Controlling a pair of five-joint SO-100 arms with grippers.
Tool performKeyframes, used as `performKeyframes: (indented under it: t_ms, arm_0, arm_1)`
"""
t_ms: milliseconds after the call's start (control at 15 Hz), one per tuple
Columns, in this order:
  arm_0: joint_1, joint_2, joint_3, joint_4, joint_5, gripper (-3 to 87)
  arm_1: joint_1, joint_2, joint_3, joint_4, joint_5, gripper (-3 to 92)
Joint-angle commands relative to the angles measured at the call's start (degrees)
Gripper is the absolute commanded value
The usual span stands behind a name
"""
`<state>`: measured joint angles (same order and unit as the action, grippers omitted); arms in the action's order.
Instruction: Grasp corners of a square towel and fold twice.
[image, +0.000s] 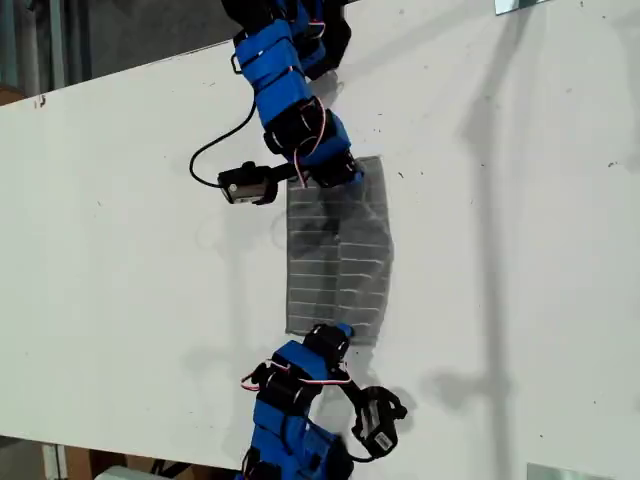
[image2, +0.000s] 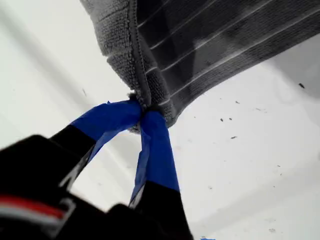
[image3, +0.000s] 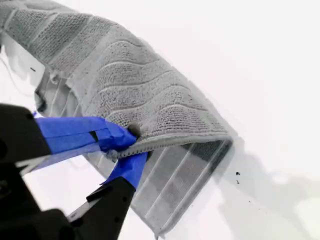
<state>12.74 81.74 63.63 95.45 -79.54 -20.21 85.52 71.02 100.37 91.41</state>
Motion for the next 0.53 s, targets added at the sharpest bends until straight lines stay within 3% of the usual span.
performKeyframes:
  t_ms: [0,467]
  arm_0:
    - [-4.7,8.5,5.5,0.1,1.5,-0.1]
    - [-18.3,27.2,36.7,-10.6,4.4,-0.1]
  arm_1:
    - [3.3,9.0,4.9,-0.5,-1.0,-0.1]
    - [14.2,17.1,20.8,-6.6,-6.8,-0.1]
